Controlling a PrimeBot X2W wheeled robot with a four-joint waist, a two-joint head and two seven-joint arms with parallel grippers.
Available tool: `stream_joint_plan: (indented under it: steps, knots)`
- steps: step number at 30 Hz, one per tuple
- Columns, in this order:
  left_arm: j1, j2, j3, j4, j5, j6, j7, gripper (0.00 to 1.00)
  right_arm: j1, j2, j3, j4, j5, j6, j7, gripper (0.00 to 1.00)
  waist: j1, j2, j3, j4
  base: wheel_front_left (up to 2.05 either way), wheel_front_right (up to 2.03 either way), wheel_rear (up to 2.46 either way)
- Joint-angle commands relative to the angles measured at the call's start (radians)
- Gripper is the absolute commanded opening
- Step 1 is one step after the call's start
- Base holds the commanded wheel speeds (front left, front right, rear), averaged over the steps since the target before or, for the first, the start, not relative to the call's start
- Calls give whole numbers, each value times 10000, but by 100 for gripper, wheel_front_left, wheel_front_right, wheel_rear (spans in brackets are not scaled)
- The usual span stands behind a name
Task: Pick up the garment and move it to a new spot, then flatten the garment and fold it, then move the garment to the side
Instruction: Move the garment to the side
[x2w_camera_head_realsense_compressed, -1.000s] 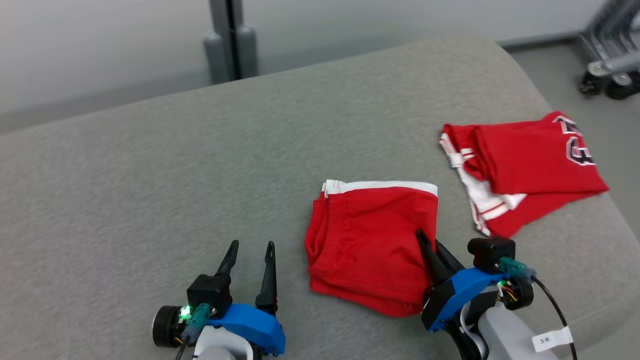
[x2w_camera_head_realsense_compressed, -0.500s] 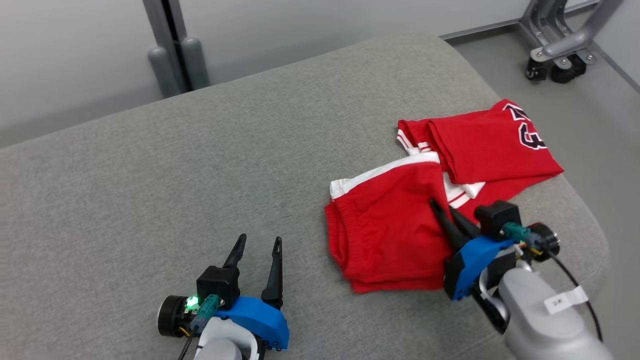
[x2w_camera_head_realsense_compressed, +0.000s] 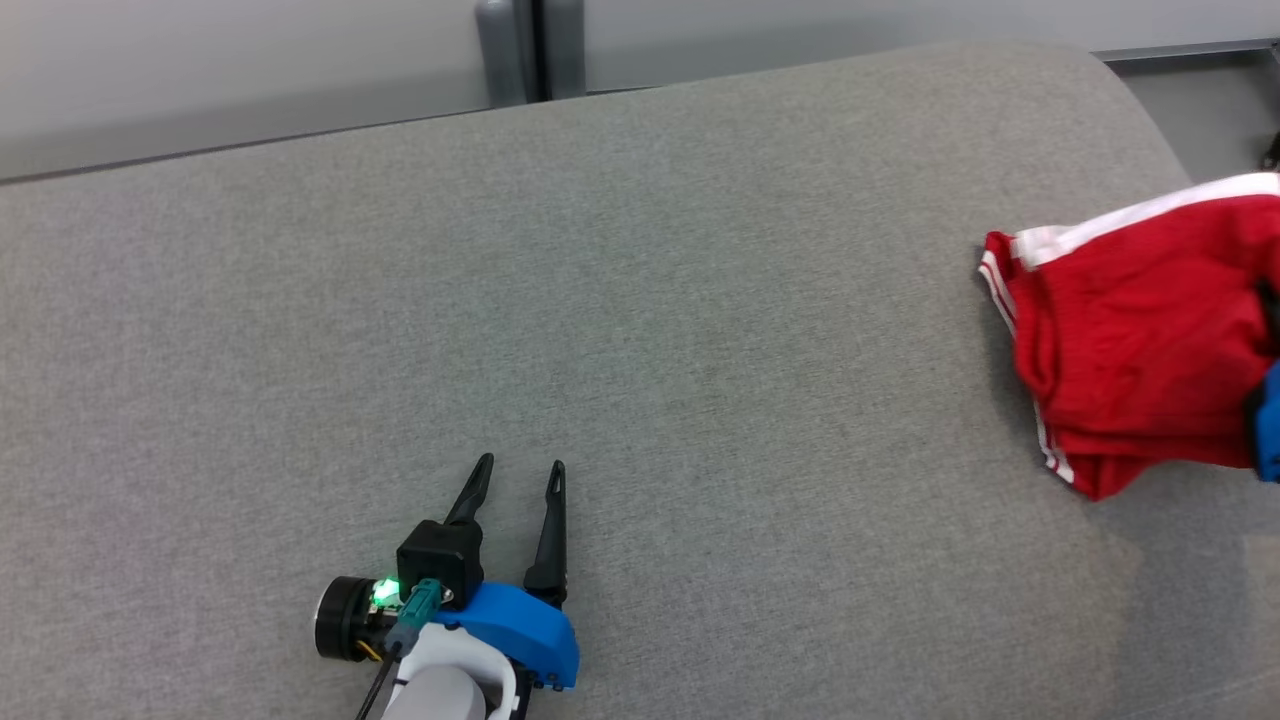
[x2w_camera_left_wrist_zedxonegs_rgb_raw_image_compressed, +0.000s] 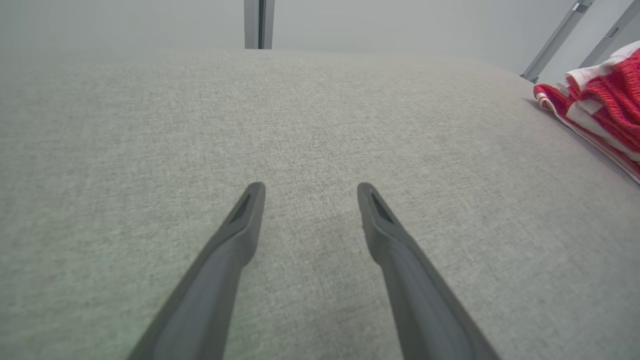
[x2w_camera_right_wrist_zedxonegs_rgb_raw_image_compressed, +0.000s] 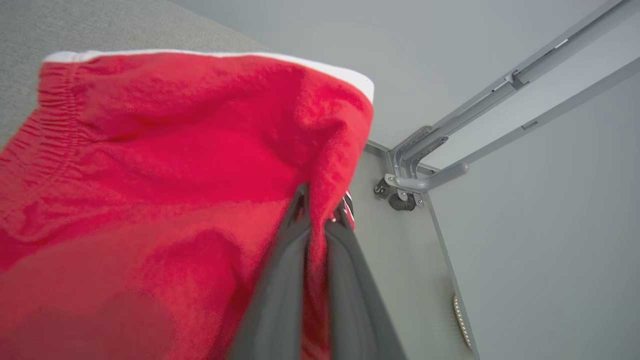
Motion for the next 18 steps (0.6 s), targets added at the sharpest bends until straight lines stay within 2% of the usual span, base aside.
stream_joint_plan:
  steps: [1, 2, 4, 5, 7, 8, 10, 11, 12, 13, 18]
  knots:
    - [-231, 0, -23, -62, 35, 40, -21, 100, -200, -303, -524, 216, -241, -2, 1, 42, 0, 0, 281, 333, 0, 0, 0]
    - [-241, -5, -7, -84, 36, 68, -21, 100, -251, -347, -904, 345, -415, -1, 0, 100, 0, 0, 298, 361, 0, 0, 0]
    - [-236, 1, 52, -122, 25, 88, -21, 100, -220, -287, -1724, 519, -634, -1, 1, 100, 0, 0, 332, 376, 0, 0, 0]
    - [-236, 1, 52, -122, 25, 88, -21, 100, -220, -287, -1724, 519, -634, -1, 1, 100, 0, 0, 332, 376, 0, 0, 0]
    - [-238, -3, 100, -138, 45, 104, -21, 100, -125, -115, -2600, 171, -786, -1, 1, 100, 0, 0, 341, 346, 0, 0, 0]
    - [-265, -3, 189, -137, 46, 132, -21, 100, 167, 359, -3426, -480, -798, -1, 0, 100, 0, 0, 295, 272, 0, 0, 0]
    - [-250, -2, 274, -186, 61, 161, -21, 100, 511, 1103, -3965, -1355, -804, -1, 3, 100, 0, 0, 206, 218, 0, 0, 0]
    - [-250, -2, 274, -186, 61, 161, -21, 100, 511, 1103, -3965, -1355, -804, -1, 3, 100, 0, 0, 206, 218, 0, 0, 0]
    - [-187, 7, 365, -229, 78, 191, -21, 100, 837, 1890, -4214, -2262, -672, -1, 1, 100, 0, 0, 77, 174, 0, 0, 0]
    - [-187, 7, 365, -229, 78, 191, -21, 100, 837, 1890, -4214, -2262, -672, -1, 1, 100, 0, 0, 77, 174, 0, 0, 0]
    - [51, -2, 630, -422, 107, 266, -21, 100, 2041, 3502, -3873, -4105, -256, -1, 1, 100, 0, 0, -285, 235, 0, 0, 0]
